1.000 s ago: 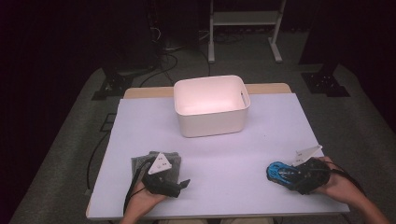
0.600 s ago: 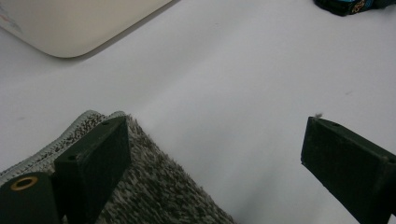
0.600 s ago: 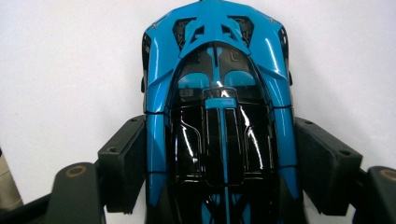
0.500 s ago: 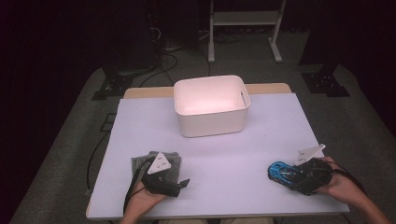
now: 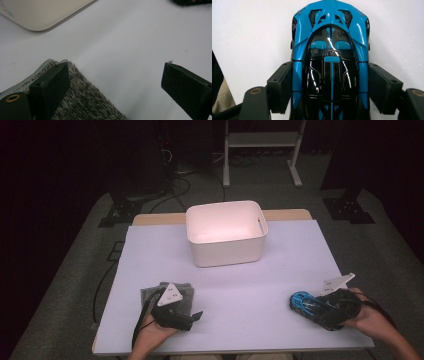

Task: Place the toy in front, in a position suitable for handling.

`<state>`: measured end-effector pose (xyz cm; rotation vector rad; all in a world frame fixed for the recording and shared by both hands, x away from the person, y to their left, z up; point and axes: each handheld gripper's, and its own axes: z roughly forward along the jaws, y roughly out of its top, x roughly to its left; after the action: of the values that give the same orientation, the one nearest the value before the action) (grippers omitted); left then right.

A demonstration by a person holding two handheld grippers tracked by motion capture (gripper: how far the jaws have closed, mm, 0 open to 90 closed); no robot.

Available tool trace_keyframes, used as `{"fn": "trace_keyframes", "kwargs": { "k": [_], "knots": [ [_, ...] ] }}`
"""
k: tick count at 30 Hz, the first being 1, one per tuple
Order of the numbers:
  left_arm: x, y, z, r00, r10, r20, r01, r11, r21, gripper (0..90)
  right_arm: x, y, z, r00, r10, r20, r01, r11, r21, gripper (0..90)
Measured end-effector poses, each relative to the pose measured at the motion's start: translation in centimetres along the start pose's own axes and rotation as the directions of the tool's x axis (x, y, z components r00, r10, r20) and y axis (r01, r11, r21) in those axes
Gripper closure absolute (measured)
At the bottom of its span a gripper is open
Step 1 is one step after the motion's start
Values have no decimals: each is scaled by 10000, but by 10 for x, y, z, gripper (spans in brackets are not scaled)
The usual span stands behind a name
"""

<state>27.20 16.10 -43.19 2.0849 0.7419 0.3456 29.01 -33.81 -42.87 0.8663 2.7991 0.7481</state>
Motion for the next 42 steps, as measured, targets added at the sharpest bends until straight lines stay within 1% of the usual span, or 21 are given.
{"fn": "trace_keyframes", "kwargs": {
  "k": [1, 3, 8, 12, 14, 18, 22, 28, 29, 36, 39, 42],
  "knots": [
    [0, 0, 0, 10000, -5, 1, 5, 10000, 10, 78, 0, 0, 1, 10000, -33, -3, 33, 10000, 78, 272],
    [1, 0, -1, 10000, -18, 2, 18, 10000, 6, 78, 1, -1, 2, 9999, -96, 55, 96, 9999, 66, 272],
    [1, 0, -1, 10000, -31, 0, 31, 10000, 0, 78, 1, 0, 2, 10000, -69, 47, 68, 10000, 65, 273],
    [1, 0, -1, 10000, -26, 1, 26, 10000, 4, 78, 4, 0, 2, 9997, -154, 167, 152, 9998, 114, 273],
    [1, 0, -1, 10000, -57, 11, 57, 10000, -13, 78, 5, 1, 3, 9993, -269, 271, 266, 9996, 113, 273],
    [1, 0, -1, 10000, -11, 20, 11, 10000, 19, 78, 6, 1, 3, 9991, -319, 277, 312, 9992, 245, 273],
    [1, -1, -1, 10000, -42, -13, 42, 10000, -4, 78, 7, 1, 2, 9993, -281, 228, 277, 9995, 178, 273],
    [1, -1, -2, 10000, -34, -1, 34, 10000, 27, 78, 8, 2, 2, 9989, -359, 308, 351, 9991, 232, 273],
    [1, -1, -2, 10000, -42, 5, 42, 10000, 4, 78, 8, 2, 1, 9992, -328, 247, 322, 9992, 225, 273],
    [2, -1, -2, 10000, -47, -17, 47, 10000, -24, 78, 9, 6, -7, 9992, -354, 199, 353, 9994, 54, 273],
    [2, -1, -3, 10000, -38, -20, 38, 10000, -11, 78, 11, 11, -13, 9988, -463, 167, 463, 9989, -3, 273],
    [2, -1, -3, 10000, -38, -45, 38, 10000, -32, 78, 14, 20, -20, 9976, -675, 148, 677, 9976, -122, 273]
  ]
}}
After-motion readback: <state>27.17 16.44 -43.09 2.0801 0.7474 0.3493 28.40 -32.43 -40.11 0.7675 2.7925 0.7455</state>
